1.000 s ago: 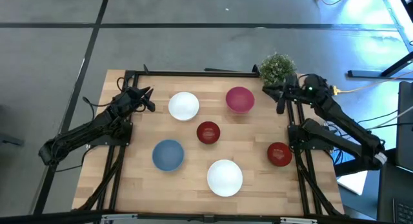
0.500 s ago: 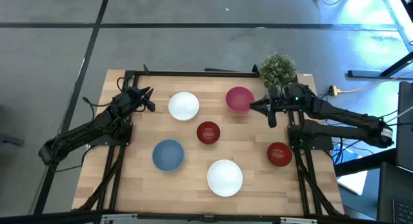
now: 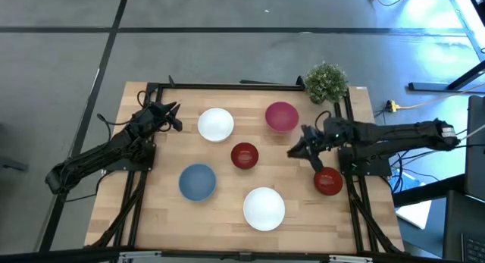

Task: Nest bowls inside each other
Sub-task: Stack the bottom white bowl into the top white bowl

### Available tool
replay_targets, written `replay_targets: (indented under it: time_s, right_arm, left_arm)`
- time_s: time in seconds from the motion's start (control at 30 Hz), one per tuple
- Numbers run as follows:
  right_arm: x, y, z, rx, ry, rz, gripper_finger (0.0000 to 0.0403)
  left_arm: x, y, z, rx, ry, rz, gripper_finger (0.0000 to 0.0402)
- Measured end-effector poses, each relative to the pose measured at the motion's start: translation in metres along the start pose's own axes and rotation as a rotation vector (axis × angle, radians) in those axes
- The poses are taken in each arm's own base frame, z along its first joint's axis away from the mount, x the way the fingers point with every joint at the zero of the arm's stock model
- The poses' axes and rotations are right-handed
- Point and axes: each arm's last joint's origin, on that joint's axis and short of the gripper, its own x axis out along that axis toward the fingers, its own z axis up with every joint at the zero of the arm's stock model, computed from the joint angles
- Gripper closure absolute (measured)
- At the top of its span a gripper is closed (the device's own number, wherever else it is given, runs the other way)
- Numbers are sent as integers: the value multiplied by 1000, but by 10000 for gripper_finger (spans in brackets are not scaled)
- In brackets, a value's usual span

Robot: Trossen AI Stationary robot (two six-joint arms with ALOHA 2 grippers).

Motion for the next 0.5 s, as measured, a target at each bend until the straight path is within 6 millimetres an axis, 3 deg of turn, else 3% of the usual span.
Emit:
replay_targets:
  time_s: [0.33,0.5]
  right_arm:
    - [33,11,-20,178,168,18,337]
    - [50,11,-19,203,120,8,315]
  left_arm:
    - [0,0,0,-2,-1,18,321]
    - [0,1,0,-8,-1,33,321]
